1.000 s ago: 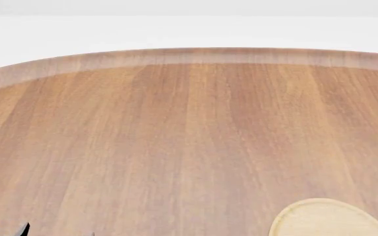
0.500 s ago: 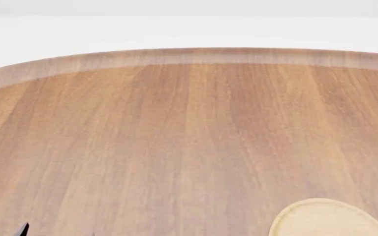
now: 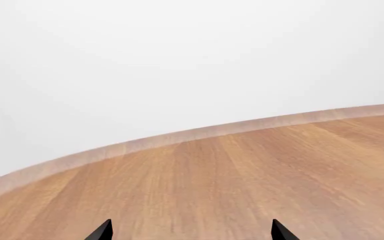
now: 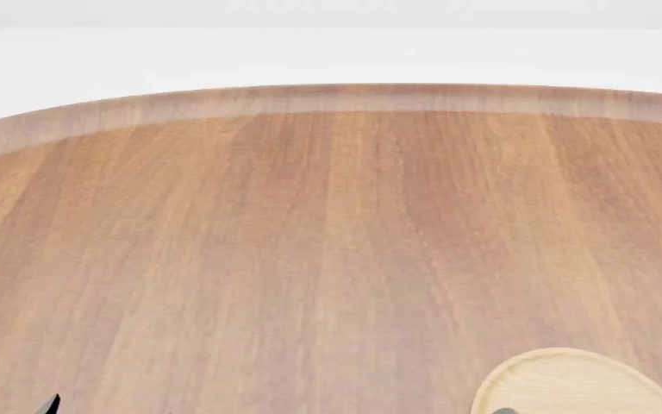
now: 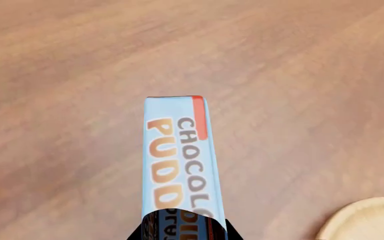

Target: Put the chocolate pudding to the left of the plate.

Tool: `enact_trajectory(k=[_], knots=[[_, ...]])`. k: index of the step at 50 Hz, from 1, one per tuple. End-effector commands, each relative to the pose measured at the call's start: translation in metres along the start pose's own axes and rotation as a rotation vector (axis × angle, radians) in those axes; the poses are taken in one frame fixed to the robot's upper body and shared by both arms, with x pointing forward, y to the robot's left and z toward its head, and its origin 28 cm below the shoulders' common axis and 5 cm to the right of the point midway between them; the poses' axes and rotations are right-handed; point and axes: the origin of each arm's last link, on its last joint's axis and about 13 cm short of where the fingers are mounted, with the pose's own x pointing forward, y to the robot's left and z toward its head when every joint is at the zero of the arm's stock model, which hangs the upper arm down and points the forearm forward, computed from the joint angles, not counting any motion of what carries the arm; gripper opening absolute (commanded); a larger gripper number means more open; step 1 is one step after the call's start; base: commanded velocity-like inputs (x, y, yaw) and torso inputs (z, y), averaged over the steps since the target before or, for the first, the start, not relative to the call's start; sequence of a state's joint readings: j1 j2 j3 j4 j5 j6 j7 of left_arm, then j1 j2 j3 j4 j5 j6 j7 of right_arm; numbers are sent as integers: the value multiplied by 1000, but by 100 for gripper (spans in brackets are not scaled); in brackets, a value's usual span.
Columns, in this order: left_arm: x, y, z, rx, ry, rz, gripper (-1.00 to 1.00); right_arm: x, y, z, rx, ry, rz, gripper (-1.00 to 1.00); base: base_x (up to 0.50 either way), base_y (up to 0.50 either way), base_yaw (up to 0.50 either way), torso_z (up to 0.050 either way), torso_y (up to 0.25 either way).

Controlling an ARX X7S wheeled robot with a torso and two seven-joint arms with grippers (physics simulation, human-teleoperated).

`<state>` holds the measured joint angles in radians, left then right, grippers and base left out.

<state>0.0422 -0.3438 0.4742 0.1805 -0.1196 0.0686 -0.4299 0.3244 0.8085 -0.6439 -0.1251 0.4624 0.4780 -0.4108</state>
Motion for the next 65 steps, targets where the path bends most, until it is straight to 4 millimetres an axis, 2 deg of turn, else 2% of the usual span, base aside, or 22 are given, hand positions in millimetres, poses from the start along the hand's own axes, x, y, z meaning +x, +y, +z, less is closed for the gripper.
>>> enact_trajectory(k=[1,19,37,47,65], knots=[[0,0,-1,9,-3,2,100,0,-13,10,-34,-15,-33,-100,0,0,0,0,0],[0,-1,-2,11,0,-4,100,8,-28,16,-41,-10,-55,-100,0,0,0,0,0],[-1,-2,-3,15,2,-11,100,15,-41,14,-19,-4,-91,-100,0,0,0,0,0],[-1,-3,-4,16,2,-13,100,25,-51,13,-2,-7,-106,-100,0,0,0,0,0],[-1,-3,-5,16,2,-18,100,39,-55,18,-10,-18,-87,-100,0,0,0,0,0]])
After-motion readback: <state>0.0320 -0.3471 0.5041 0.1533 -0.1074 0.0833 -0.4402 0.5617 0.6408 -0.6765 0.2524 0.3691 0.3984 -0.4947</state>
